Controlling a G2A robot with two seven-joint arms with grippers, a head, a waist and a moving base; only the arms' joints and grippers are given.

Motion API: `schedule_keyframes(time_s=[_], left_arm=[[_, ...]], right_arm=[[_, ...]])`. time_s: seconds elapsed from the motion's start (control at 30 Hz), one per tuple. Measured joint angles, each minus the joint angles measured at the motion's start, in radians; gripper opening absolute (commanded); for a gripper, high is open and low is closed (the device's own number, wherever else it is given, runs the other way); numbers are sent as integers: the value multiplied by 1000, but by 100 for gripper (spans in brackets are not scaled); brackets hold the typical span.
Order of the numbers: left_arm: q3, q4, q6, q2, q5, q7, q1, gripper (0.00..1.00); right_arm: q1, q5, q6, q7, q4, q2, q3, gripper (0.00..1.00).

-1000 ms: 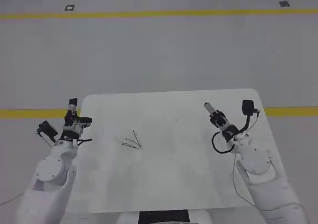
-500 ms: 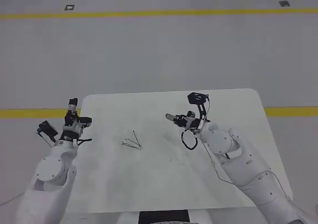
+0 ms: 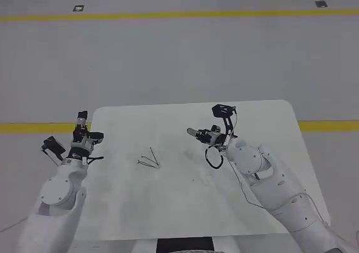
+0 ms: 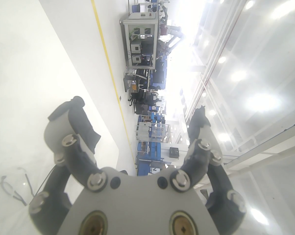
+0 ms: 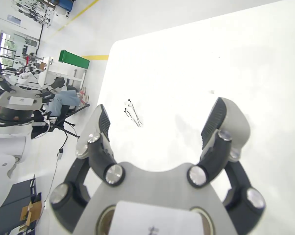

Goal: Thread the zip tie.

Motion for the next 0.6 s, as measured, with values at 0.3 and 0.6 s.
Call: schedule_keyframes(time_s=[0.3, 0.6], left_arm=[[0, 0, 0, 0, 0, 0, 0, 100], [0, 0, 0, 0, 0, 0, 0, 100]], right_arm=[[298, -152, 33, 292, 158, -84, -307, 100], [404, -165, 34, 372, 293, -141, -431, 100]])
